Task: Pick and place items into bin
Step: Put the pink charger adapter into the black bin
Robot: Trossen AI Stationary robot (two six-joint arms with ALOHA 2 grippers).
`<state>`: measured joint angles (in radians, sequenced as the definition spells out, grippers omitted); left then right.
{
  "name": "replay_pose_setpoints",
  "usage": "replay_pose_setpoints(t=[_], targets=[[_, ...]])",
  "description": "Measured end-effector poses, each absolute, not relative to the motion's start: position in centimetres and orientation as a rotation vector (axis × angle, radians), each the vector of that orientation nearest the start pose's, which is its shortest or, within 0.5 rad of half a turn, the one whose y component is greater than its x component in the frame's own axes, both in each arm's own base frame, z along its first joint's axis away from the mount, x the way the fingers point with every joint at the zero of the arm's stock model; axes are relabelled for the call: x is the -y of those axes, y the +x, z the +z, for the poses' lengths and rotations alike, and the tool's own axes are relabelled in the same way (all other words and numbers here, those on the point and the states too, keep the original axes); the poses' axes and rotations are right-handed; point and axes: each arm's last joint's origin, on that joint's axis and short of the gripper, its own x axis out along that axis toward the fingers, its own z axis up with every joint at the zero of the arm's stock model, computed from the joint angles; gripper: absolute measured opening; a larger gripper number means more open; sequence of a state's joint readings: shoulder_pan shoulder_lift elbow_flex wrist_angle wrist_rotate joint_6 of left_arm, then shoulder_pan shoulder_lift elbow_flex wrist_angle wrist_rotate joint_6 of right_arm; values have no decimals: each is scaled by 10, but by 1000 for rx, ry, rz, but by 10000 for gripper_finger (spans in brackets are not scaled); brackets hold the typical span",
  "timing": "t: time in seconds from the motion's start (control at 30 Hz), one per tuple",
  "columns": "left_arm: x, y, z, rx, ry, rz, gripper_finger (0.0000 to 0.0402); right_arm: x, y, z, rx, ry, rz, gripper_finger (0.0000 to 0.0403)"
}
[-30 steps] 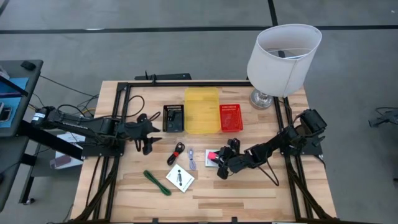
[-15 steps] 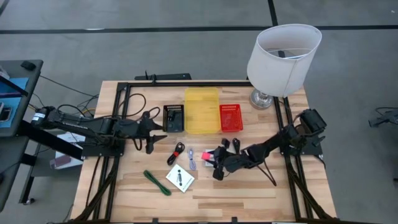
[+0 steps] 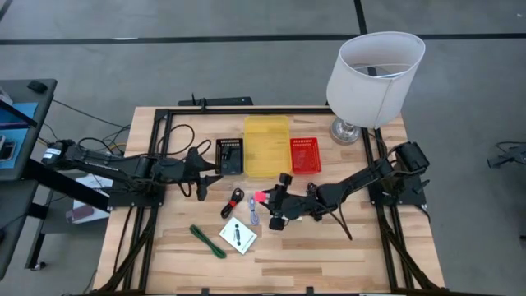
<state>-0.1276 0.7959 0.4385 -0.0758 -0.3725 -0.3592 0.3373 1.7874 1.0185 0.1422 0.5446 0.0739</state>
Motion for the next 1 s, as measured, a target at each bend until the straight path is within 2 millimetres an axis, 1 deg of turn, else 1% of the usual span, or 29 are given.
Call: replay_pose_setpoints(t=[0.17, 0.4, 0.53, 0.67, 0.77, 1.0], targets=[[8, 180, 216, -370, -178, 471, 176, -110, 358, 190, -578, -242, -213, 148], [5, 190, 202, -438, -163, 515, 176, -111, 361, 196, -573, -255, -208, 148], [5, 194, 195, -461, -206, 546, 176, -111, 361, 196, -574, -259, -208, 148], [6, 200, 191, -471, -210, 496, 176, -111, 361, 196, -575, -260, -208, 148], [9, 204, 194, -442, -218, 427, 176, -111, 361, 195, -579, -262, -210, 148], [11, 206, 196, -436, -235, 336, 176, -111, 361, 195, -585, -265, -210, 152]])
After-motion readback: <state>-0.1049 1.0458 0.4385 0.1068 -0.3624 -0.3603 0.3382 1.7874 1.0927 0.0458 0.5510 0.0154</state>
